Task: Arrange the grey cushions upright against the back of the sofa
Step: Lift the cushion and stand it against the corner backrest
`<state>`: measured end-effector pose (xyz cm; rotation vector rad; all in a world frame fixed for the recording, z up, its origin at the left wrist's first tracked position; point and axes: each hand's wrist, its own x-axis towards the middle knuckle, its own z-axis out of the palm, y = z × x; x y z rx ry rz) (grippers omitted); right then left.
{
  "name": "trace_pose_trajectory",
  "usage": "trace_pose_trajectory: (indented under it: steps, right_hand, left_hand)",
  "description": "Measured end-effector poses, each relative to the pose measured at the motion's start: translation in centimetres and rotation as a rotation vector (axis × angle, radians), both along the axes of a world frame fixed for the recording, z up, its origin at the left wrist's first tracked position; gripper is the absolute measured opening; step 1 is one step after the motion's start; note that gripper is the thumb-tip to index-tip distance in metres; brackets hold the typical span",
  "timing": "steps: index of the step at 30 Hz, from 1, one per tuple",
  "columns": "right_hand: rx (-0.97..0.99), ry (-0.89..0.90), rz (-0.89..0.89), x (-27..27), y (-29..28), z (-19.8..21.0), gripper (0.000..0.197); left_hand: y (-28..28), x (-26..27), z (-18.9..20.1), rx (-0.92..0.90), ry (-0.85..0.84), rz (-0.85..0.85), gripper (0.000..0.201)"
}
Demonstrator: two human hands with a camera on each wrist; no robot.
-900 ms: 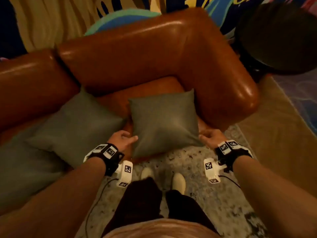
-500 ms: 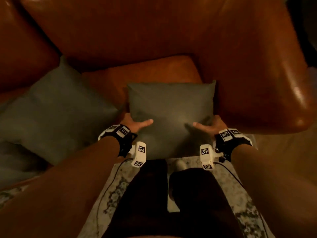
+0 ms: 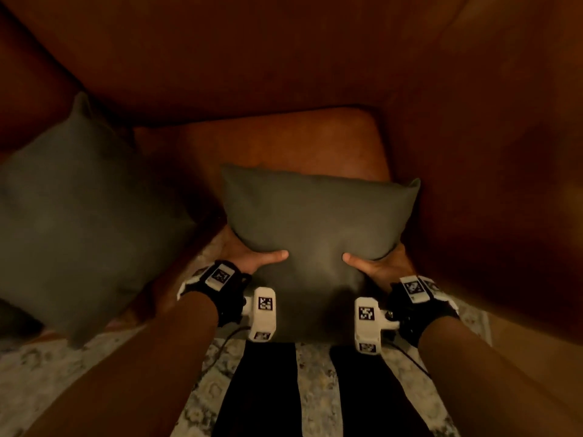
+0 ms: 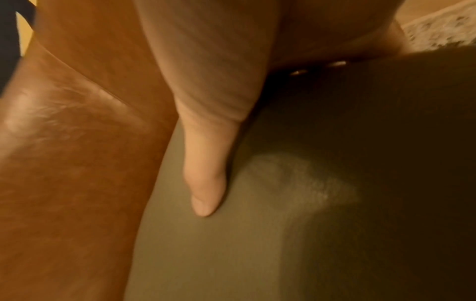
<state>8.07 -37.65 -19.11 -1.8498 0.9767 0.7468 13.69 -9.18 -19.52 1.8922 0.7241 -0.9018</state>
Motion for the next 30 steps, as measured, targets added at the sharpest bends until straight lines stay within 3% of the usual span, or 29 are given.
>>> trace_pose_trajectory:
  steps: [3, 6, 9, 14, 17, 22, 30]
  right_hand:
    - [0.038, -0.069, -0.023, 0.9, 0.4, 2.0, 0.162]
    - [0.052, -0.184, -0.062, 3.6, 0.6, 5.2, 0.131]
    - [0.093, -0.381, -0.111, 7.8, 0.1, 7.6, 0.111]
    - [0.039, -0.700, -0.094, 15.7, 0.6, 6.6, 0.113]
    - [0.079, -0.708, -0.026, 19.2, 1.2, 3.8, 0.125]
    - [0.052, -0.537, 0.119, 21.1, 0.8, -0.9, 0.105]
    - [0.059, -0.612, -0.009, 20.2, 1.1, 1.2, 0.096]
  left_hand:
    - [-0.5, -0.2, 2.6, -0.042, -0.076, 0.026, 0.153]
    - [-0.5, 1.3, 5.7, -0.022, -0.151, 0.007, 0.153]
    - [-0.3, 4.7, 8.1, -0.034, -0.356, 0.036, 0.151]
    - [0.2, 12.0, 8.6, 0.032, -0.658, 0.081, 0.138]
    - [0.7, 15.3, 6.7, 0.029, -0.642, 0.028, 0.137]
    - [-0.1, 17.0, 3.8, 0.039, -0.543, 0.095, 0.125]
    - [0.4, 16.3, 3.7, 0.005, -0.652, 0.162, 0.124]
